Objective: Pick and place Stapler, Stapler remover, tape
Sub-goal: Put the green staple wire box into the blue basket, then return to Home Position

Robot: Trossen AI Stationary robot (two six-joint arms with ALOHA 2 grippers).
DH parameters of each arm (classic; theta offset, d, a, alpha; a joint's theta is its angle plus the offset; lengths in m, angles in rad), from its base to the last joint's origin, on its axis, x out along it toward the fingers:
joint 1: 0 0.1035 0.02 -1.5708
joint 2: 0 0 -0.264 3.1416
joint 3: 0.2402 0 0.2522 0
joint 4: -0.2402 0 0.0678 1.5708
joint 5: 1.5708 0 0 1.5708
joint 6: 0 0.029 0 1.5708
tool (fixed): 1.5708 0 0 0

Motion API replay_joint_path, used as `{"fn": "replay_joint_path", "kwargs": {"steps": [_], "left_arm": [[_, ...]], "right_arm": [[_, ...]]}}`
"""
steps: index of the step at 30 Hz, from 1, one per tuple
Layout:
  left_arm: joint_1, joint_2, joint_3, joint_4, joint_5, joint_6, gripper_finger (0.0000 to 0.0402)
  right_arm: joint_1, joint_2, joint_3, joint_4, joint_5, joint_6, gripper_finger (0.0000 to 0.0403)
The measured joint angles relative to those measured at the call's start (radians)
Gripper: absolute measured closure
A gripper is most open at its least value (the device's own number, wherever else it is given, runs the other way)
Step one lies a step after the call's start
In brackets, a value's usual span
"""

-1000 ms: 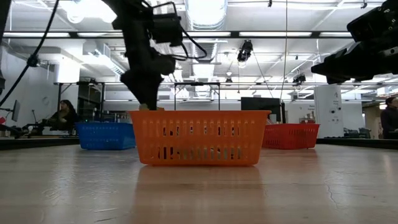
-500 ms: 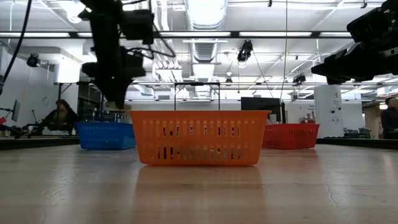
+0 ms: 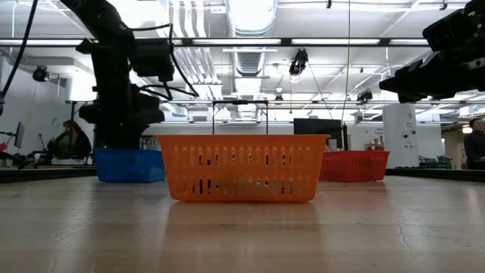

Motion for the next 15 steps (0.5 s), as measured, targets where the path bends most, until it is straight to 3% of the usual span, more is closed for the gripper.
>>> {"fn": "replay_joint_path", "kwargs": {"steps": [15], "left_arm": [[0.0, -0.001, 0.016, 0.017, -0.038, 0.014, 0.0203]], "right_arm": [[0.0, 0.0, 0.0, 0.0, 0.0, 0.001, 0.0394]]}}
